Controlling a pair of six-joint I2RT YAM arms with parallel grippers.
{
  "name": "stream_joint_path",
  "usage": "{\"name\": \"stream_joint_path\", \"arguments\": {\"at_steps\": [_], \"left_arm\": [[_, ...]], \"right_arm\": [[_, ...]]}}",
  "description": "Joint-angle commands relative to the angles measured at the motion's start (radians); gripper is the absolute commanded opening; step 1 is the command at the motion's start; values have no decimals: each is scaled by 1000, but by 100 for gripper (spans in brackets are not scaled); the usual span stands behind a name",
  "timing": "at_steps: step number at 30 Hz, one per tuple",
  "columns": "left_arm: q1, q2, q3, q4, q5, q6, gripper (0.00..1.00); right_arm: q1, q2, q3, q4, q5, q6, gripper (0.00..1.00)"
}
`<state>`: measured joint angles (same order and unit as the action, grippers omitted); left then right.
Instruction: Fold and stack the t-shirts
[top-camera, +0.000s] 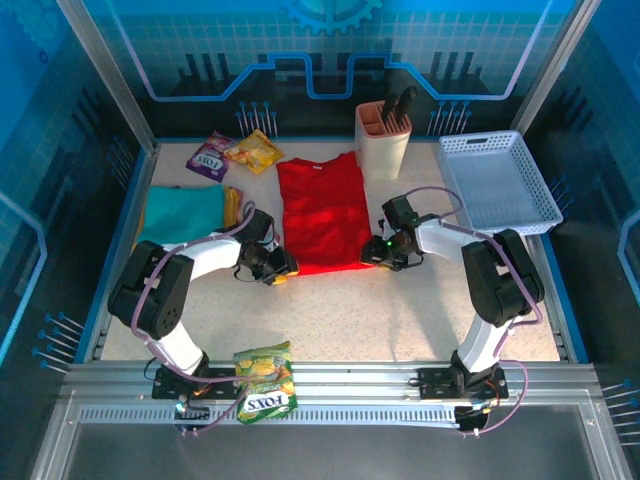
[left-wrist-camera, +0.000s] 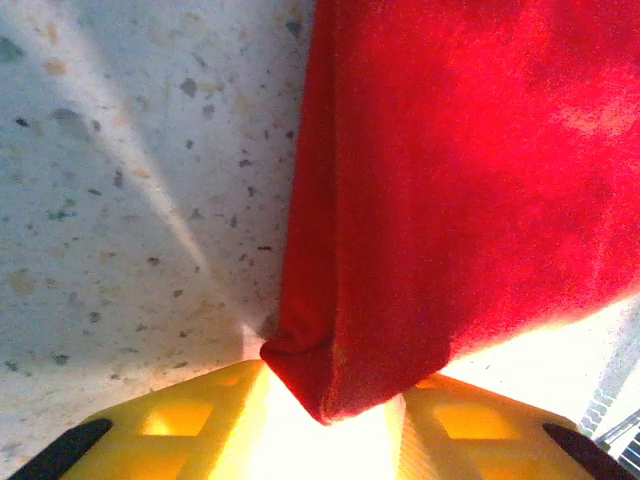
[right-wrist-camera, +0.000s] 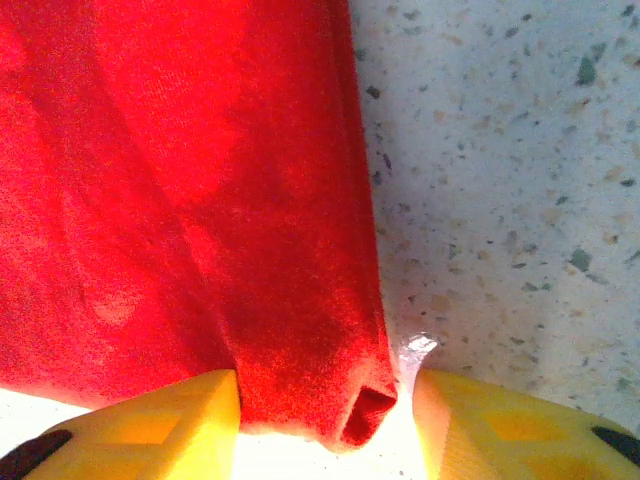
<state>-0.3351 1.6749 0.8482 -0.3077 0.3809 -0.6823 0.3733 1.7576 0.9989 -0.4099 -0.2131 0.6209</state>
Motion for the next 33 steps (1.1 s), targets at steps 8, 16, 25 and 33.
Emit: {"name": "stream_joint_path", "arguments": {"at_steps": [8, 16, 25, 33], "left_arm": [[-2, 31, 17, -18, -56, 24, 33], [-2, 75, 28, 15, -50, 22, 26], [-2, 114, 101, -10, -53, 41, 19], [-5, 127, 122, -11, -41, 45, 6]], "right_arm": [[36, 16, -8, -6, 60, 14, 51], [51, 34, -2, 2, 55, 24, 38], [52, 39, 22, -6, 63, 18, 14], [57, 46, 47, -29, 79, 10, 1]]}}
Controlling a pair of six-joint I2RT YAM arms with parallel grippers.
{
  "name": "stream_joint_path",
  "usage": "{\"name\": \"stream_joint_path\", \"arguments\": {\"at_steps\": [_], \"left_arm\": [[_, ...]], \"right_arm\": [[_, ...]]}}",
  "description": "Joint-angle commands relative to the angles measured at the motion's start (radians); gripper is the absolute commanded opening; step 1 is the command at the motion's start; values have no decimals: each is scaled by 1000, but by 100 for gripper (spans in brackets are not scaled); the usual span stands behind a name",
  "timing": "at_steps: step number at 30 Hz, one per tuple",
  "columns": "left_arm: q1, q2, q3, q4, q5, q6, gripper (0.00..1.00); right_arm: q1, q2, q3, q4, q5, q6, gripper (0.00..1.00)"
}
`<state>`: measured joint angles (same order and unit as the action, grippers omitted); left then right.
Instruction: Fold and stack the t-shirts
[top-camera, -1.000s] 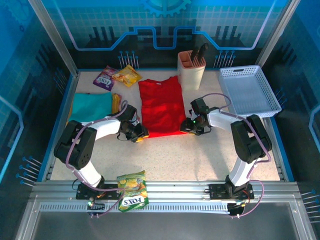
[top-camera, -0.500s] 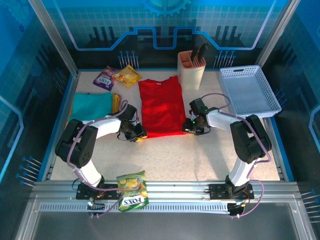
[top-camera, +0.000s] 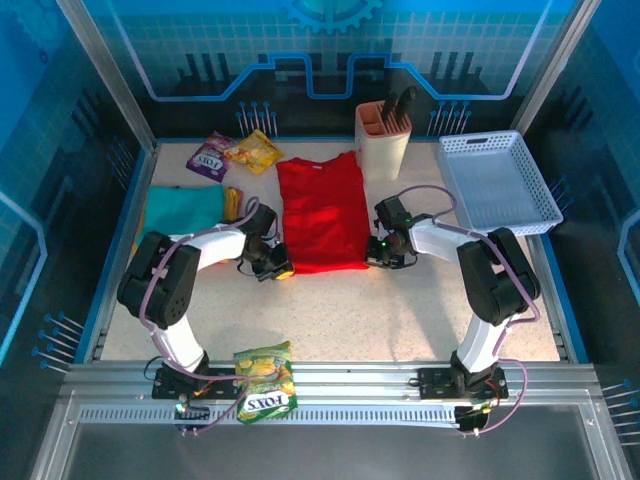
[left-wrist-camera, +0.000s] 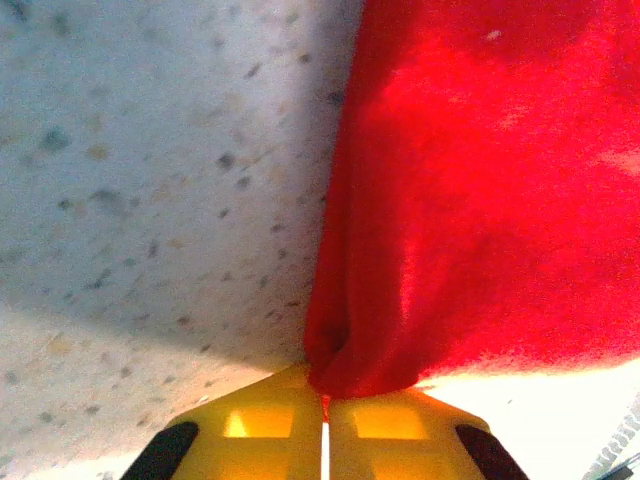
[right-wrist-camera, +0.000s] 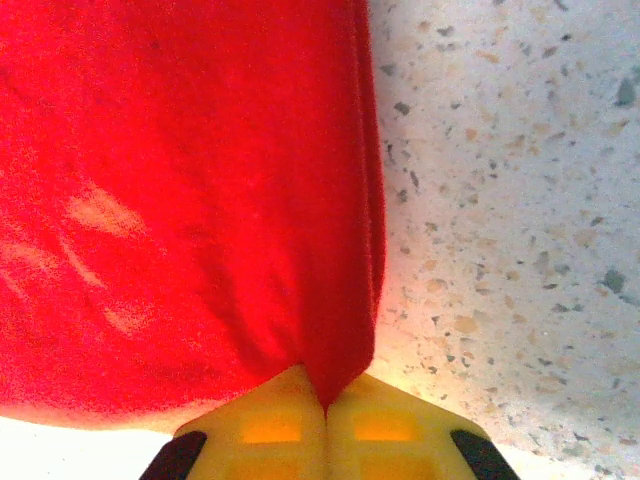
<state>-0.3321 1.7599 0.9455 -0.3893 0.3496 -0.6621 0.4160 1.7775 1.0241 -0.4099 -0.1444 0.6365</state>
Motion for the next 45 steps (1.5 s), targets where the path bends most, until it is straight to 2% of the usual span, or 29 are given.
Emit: {"name": "stream_joint_path", "arguments": {"at_steps": [1, 2, 10, 19, 32, 37, 45], "left_arm": [[-8, 43, 28, 66, -7, 28, 3], [-8, 41, 30, 61, -2, 31, 0], [-20, -41, -16, -11, -11, 54, 0], [-60, -236, -136, -91, 2, 57, 0], [-256, -629, -328, -189, -46, -173, 0], [-346, -742, -296, -281, -67, -240, 0], [-357, -786, -153, -407, -111, -243, 0]], "right_arm": [[15, 24, 21, -31, 14, -6, 0], [15, 20, 19, -31, 14, -6, 0], [15, -32, -13, -34, -8, 2, 0], [54, -195, -118, -96, -4, 29, 0], [188, -556, -312, -234, 65, 174, 0], [211, -688, -295, -349, 99, 209, 0], [218, -742, -188, -425, 93, 239, 0]]}}
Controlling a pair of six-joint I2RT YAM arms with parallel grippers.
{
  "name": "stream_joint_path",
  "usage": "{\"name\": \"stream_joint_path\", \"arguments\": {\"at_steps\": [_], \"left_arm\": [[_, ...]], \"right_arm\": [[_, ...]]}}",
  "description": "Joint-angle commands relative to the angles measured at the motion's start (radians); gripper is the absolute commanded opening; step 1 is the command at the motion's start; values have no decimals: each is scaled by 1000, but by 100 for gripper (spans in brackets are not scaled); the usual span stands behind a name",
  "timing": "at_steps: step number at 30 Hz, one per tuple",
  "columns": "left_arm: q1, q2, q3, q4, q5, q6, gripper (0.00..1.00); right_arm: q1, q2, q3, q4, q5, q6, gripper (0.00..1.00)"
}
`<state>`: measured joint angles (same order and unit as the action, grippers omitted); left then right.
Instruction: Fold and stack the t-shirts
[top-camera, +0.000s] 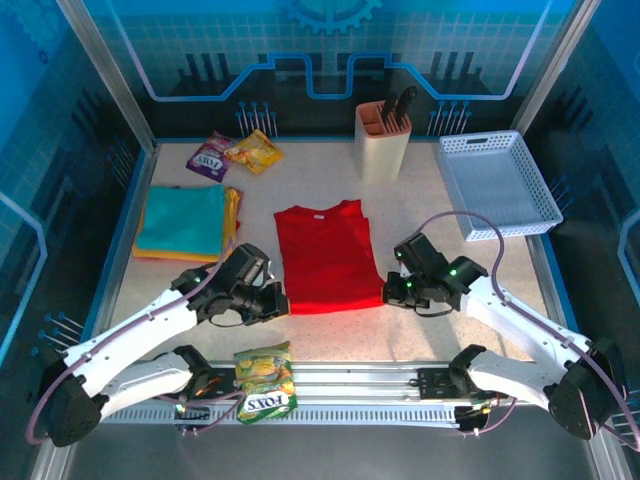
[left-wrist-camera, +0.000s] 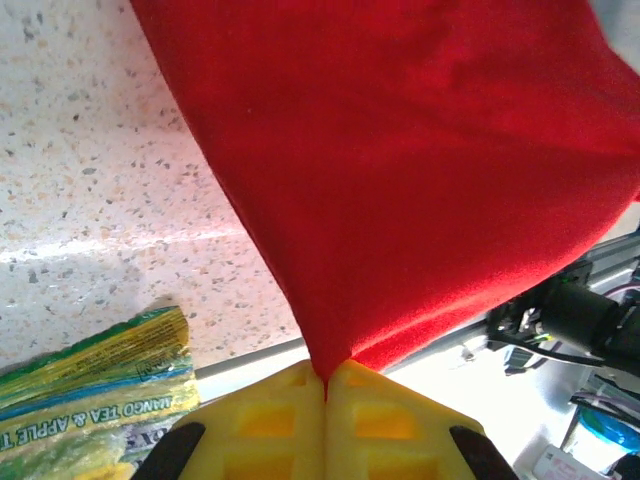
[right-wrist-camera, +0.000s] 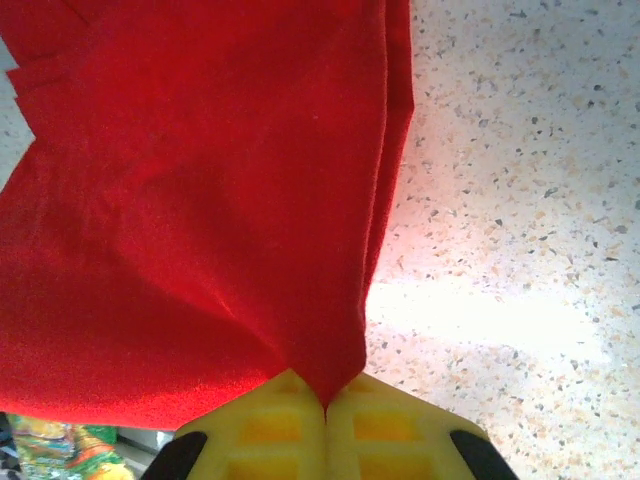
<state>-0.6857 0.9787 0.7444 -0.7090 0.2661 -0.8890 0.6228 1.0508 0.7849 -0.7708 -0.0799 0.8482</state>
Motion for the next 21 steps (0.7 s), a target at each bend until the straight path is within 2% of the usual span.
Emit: {"name": "stream_joint_path", "arguments": {"at_steps": [1, 8, 21], "left_arm": [[-3, 3, 59, -85, -25, -16, 0], [11, 66, 137, -72, -28, 16, 0], [173, 160, 234, -11, 47, 99, 0]], "right_arm": [[12, -13, 67, -66, 29, 31, 0], [-6, 81, 222, -74, 47, -17, 0], [-141, 227, 341, -15, -32, -112, 0]]}}
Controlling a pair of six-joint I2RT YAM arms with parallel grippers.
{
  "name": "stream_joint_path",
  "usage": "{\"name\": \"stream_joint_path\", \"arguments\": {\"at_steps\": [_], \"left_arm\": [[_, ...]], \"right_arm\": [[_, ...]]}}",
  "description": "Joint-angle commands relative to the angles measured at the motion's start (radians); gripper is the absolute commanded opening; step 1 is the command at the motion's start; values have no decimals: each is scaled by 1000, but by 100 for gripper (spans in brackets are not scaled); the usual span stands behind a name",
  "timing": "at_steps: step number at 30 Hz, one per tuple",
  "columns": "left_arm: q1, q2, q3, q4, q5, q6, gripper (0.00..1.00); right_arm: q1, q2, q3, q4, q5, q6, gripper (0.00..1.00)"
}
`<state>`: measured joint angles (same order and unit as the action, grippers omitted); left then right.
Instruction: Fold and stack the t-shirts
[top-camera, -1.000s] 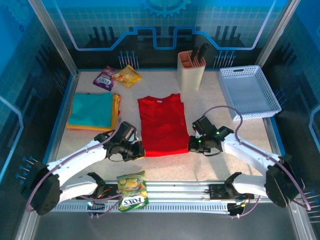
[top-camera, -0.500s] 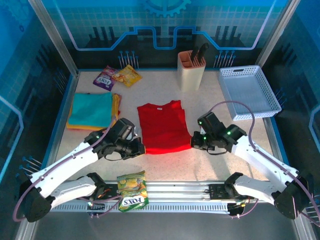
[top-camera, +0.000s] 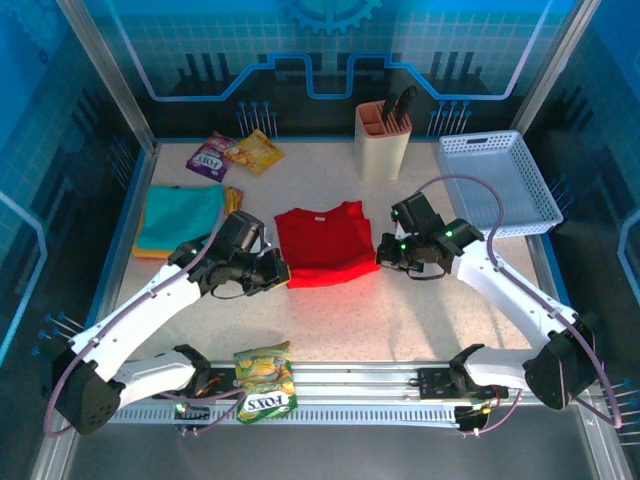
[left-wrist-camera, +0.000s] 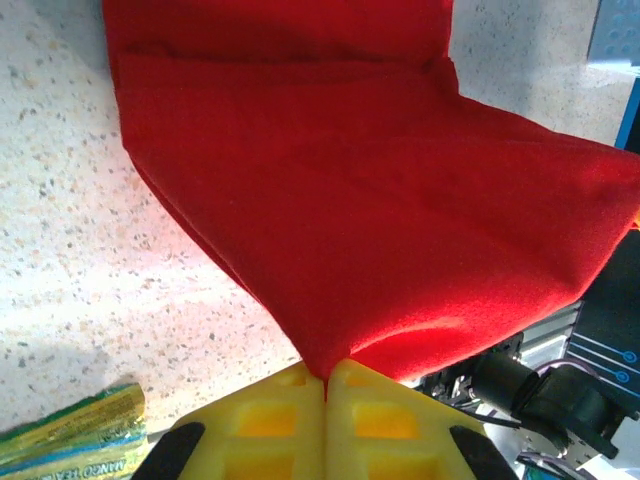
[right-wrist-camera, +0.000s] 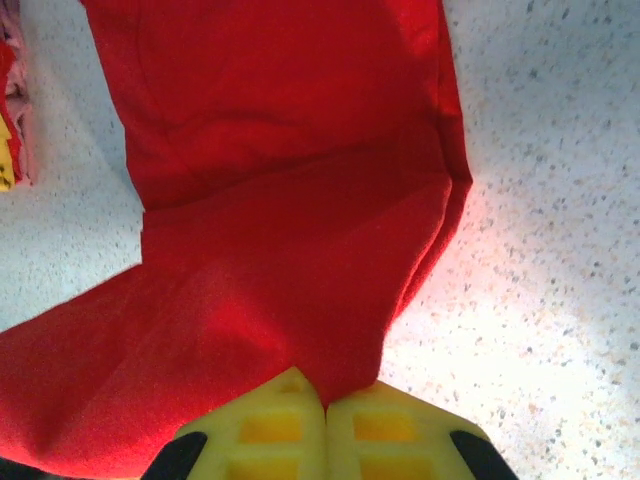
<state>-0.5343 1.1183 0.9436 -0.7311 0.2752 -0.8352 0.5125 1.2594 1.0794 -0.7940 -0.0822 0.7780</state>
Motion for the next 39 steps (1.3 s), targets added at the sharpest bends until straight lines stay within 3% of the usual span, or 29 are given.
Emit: {"name": "stream_joint_path", "arguments": {"at_steps": [1, 39], "left_arm": [[35, 23, 37, 21, 44, 49, 0], [262, 368, 276, 82, 106, 241, 0]], "right_arm": [[-42, 30, 58, 10, -38, -48, 0], [-170, 504, 488, 42, -180, -159, 0]]}}
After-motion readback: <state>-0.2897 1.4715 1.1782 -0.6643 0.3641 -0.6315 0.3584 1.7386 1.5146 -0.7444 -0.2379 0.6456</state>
